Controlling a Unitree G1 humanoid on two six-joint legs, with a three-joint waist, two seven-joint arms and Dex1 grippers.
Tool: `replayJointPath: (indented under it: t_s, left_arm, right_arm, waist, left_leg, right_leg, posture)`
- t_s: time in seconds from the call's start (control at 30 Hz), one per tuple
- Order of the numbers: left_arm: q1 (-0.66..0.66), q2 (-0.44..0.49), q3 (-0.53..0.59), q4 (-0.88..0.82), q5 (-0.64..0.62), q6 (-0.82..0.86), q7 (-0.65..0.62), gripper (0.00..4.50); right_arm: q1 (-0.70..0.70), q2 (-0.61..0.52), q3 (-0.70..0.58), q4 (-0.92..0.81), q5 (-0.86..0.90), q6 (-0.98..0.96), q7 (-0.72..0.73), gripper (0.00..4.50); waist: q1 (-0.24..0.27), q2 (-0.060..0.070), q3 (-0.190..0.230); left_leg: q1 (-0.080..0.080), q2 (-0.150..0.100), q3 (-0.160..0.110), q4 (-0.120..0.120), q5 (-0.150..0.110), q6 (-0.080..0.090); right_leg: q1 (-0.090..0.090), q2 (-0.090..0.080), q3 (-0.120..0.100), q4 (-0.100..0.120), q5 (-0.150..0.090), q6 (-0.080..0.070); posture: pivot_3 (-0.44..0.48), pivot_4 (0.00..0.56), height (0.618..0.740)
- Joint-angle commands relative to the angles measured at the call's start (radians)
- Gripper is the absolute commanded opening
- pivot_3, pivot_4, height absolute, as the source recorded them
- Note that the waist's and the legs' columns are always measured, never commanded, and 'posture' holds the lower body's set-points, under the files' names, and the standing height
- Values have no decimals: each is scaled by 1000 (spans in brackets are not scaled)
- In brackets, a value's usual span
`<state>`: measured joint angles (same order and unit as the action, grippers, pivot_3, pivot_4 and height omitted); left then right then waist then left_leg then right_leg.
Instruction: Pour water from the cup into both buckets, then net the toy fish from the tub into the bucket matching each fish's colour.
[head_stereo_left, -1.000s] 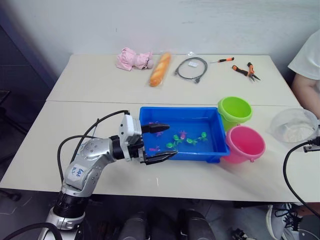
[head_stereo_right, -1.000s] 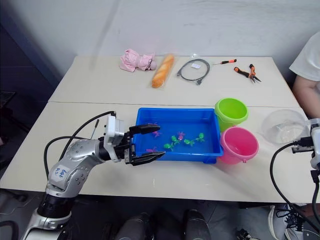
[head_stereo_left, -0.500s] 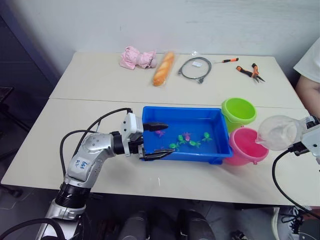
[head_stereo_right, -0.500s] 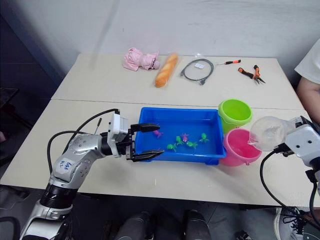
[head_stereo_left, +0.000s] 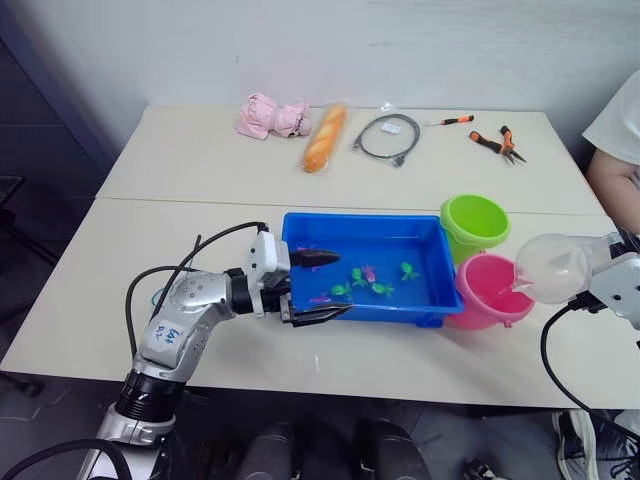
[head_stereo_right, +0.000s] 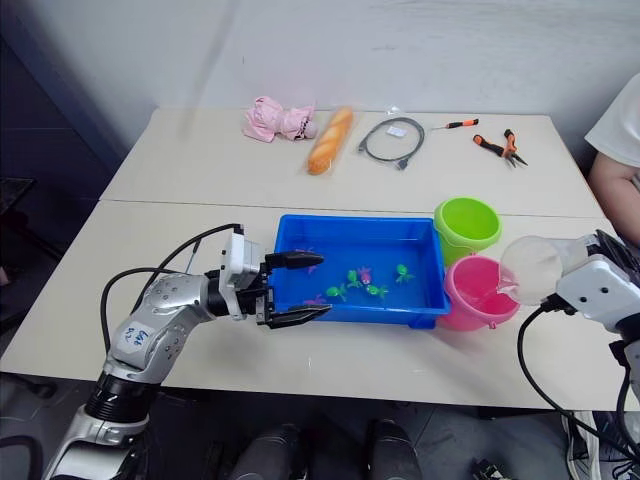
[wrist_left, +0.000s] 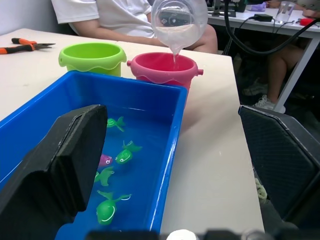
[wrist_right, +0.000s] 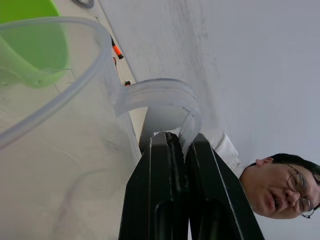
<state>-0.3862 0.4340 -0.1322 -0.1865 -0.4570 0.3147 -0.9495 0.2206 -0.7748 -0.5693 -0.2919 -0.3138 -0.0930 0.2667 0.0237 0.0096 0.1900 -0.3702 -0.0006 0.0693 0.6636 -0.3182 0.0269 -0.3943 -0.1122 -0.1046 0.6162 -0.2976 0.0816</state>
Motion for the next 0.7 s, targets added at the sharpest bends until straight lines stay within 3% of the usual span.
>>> replayJointPath:
  t_s: [0.03,0.53,0.7]
  left_arm:
    - [12,-5,4,-41,7,-23,9,4500]
    - [9,-34,0,-31,20,-42,30,4500]
    - [15,-37,3,-34,25,-47,41,4500]
  right_arm:
    - [-5,-4,-37,-15,-16,-51,-34,83]
    - [-25,-17,-46,1,-71,-105,-56,83]
    - [-49,16,-47,7,1,-50,-30,83]
  waist:
    - [0,0,0]
    - [-1,0,0]
    - [0,0,0]
  left_leg:
    - [0,0,0,0,0,0]
    - [0,0,0,0,0,0]
    - [0,0,0,0,1,0]
  right_leg:
    - [0,0,0,0,0,0]
    - [0,0,0,0,0,0]
    - [0,0,0,1,0,0]
  posture:
    - [0,150,740]
    - [0,150,740]
    - [0,150,740]
